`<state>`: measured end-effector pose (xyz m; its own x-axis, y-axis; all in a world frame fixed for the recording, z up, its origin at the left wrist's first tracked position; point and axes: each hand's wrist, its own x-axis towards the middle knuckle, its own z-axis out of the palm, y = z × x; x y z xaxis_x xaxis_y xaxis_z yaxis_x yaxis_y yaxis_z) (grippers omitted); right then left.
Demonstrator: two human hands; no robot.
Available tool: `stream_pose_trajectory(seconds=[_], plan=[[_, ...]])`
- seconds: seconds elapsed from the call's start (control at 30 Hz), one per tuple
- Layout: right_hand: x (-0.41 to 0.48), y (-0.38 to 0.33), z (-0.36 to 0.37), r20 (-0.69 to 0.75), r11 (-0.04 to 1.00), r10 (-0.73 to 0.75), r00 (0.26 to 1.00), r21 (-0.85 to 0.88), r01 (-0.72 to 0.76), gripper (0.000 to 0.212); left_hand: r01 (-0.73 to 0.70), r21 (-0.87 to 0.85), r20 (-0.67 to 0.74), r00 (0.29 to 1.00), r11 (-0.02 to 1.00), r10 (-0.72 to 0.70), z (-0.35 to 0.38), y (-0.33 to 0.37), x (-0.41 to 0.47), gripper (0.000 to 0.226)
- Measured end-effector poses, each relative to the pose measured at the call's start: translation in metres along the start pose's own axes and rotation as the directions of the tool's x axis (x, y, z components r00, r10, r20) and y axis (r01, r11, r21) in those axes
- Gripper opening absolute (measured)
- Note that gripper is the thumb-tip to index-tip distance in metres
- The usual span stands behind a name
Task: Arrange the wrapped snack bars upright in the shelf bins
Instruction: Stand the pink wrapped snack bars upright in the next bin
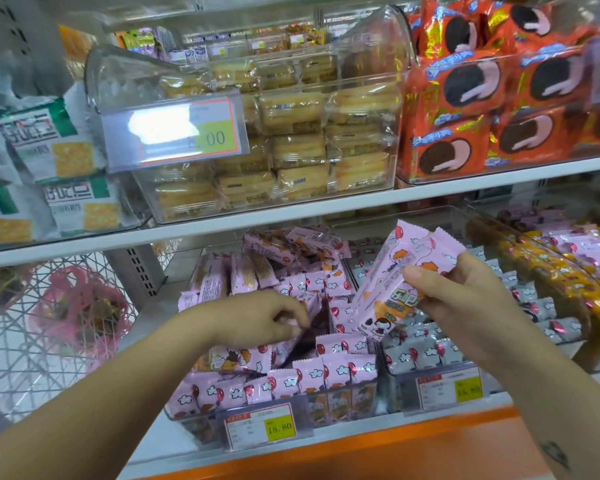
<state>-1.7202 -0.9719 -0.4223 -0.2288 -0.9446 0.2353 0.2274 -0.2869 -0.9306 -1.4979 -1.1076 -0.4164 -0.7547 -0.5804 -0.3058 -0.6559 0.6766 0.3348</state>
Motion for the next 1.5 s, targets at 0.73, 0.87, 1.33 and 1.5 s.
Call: stream_pose_trajectory(seconds=[0.73, 0.87, 1.33, 1.5], plan=[[-0.007, -0.006, -0.001, 0.047, 0.998, 0.064, 0.997, 0.011, -0.064, 0.047, -0.404, -0.549, -0.682, 0.723, 0.732, -0.111, 0.016, 0.044, -0.023, 0.029], [-0.010, -0.004, 0.000, 0.137, 0.993, 0.069, 0.988, 0.083, -0.081, 0.062, -0.459, -0.593, -0.651, 0.757, 0.661, -0.059, 0.021, 0.061, -0.010, 0.031], [-0.012, -0.005, 0.002, 0.114, 0.998, 0.052, 0.992, 0.035, -0.056, 0.087, -0.285, -0.731, -0.339, 0.940, 0.620, 0.033, 0.008, 0.058, -0.007, 0.022], [-0.009, -0.005, -0.004, -0.024, 0.998, -0.012, 1.000, -0.065, 0.011, 0.052, 0.047, -0.434, -0.081, 0.992, 0.900, -0.092, -0.004, 0.016, -0.003, 0.031]])
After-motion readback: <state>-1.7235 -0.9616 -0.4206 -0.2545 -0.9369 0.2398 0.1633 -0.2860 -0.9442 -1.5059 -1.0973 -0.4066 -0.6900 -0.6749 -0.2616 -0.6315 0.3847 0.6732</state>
